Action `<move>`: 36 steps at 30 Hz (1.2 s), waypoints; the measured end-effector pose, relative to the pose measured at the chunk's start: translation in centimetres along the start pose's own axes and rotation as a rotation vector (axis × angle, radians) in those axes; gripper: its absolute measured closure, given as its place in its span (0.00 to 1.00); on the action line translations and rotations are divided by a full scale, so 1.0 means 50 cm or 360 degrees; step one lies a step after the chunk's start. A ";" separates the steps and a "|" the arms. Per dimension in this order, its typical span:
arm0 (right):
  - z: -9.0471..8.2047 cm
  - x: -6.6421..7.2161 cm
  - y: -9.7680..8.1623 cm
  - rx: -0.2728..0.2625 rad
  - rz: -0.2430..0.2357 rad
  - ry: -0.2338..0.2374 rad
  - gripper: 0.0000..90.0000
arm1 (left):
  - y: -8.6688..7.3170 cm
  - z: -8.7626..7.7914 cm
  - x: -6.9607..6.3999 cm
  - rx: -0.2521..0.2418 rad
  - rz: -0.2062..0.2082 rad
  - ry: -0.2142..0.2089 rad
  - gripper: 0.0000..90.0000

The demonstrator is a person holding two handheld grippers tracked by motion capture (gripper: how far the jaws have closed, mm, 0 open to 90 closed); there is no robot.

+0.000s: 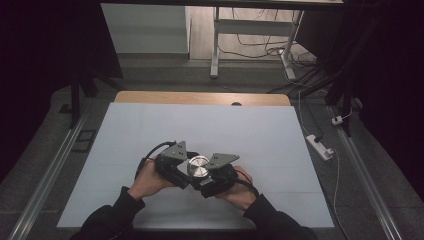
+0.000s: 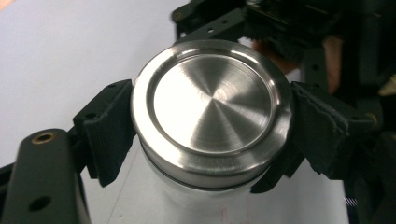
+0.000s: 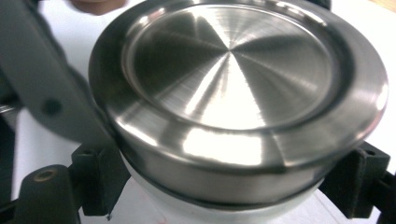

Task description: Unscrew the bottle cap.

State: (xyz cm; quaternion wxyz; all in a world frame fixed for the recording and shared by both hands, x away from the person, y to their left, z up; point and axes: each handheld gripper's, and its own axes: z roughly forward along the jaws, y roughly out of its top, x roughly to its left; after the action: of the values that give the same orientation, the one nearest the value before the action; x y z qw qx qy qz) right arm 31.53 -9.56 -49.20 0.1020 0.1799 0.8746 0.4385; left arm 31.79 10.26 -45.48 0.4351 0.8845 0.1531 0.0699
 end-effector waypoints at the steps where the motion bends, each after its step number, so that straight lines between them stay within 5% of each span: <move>1: 0.000 -0.002 0.000 0.0004 0.0008 -0.0017 0.16 | 0.004 0.003 -0.004 0.0012 -0.0030 0.0038 0.21; 5: 0.002 -0.006 -0.002 0.0034 0.0036 -0.0100 0.16 | 0.015 0.019 -0.018 0.0037 -0.0169 0.0170 0.21; 9: 0.005 -0.007 -0.004 0.0058 0.0062 -0.0120 0.16 | 0.018 0.030 -0.022 0.0042 -0.0248 0.0211 0.21; 18: -0.001 -0.008 -0.003 0.0009 0.0043 -0.0038 0.16 | 0.016 0.000 -0.003 0.0031 -0.0131 0.0080 0.01; 24: -0.007 0.001 0.001 -0.0036 -0.0030 0.0154 0.16 | -0.007 -0.029 0.013 -0.0002 0.0120 -0.0224 0.02; 28: -0.007 0.014 0.004 -0.0040 -0.0092 0.0251 0.16 | -0.011 -0.030 0.007 0.0004 0.0227 -0.0312 0.04; 34: -0.008 0.029 0.008 -0.0044 -0.0158 0.0318 0.16 | -0.012 -0.028 -0.005 -0.0009 0.0305 -0.0323 0.19; 36: -0.009 0.028 0.009 -0.0042 -0.0149 0.0298 0.16 | -0.010 -0.028 -0.007 -0.0015 0.0295 -0.0273 0.20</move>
State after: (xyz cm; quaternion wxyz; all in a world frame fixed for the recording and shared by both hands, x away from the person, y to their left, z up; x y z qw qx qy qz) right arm 30.22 -9.08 -48.62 0.0425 0.0958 0.8819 0.4596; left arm 31.00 11.46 -45.01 0.4423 0.8956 0.0326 0.0347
